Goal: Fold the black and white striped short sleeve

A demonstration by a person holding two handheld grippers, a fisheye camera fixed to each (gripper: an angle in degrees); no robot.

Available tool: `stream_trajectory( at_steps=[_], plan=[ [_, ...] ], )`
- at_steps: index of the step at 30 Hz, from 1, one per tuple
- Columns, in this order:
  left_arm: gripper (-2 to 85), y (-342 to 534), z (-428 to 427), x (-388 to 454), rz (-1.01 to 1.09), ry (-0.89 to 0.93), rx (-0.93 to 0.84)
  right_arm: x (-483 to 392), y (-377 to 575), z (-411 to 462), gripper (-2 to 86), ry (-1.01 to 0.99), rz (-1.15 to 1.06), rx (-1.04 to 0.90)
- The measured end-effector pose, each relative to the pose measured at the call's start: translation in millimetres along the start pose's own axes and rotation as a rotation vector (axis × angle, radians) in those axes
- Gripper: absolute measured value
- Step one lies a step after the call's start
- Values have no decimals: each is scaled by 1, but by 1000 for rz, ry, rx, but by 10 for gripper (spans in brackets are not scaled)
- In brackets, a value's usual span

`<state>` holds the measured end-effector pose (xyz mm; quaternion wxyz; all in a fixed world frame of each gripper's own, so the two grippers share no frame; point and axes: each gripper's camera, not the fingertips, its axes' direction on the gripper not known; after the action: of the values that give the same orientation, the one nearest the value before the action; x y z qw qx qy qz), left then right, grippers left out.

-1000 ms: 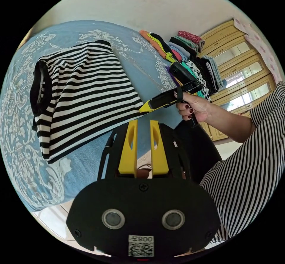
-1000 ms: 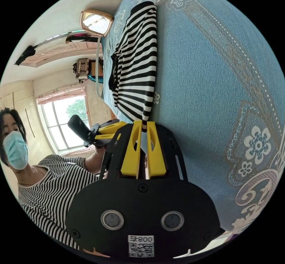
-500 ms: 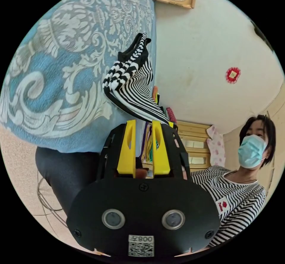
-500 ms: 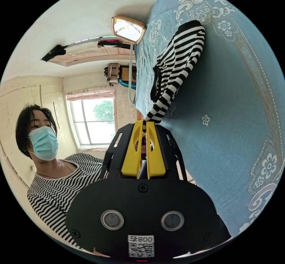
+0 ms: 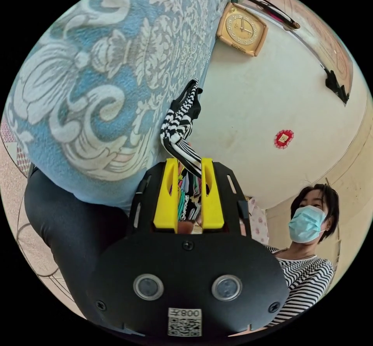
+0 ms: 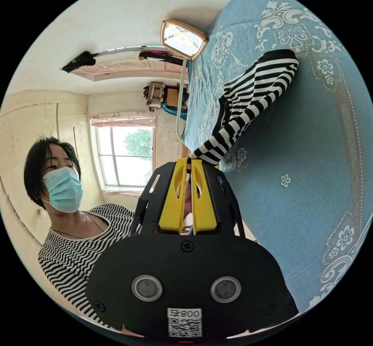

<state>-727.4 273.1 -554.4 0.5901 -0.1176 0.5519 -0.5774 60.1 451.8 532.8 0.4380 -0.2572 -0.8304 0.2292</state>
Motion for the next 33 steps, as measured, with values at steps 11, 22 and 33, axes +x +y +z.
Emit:
stream_trajectory(
  at_steps=[11, 22, 33],
  plan=[
    [38, 14, 24, -12, 25, -46, 106, -13, 97, -52, 15, 24, 27, 25],
    [28, 97, 94, 42, 306, -142, -57, -53, 241, -125, 17, 18, 14, 99],
    [26, 216, 254, 72, 549, -147, -336, -126, 434, -239, 17, 10, -120, 289]
  ],
)
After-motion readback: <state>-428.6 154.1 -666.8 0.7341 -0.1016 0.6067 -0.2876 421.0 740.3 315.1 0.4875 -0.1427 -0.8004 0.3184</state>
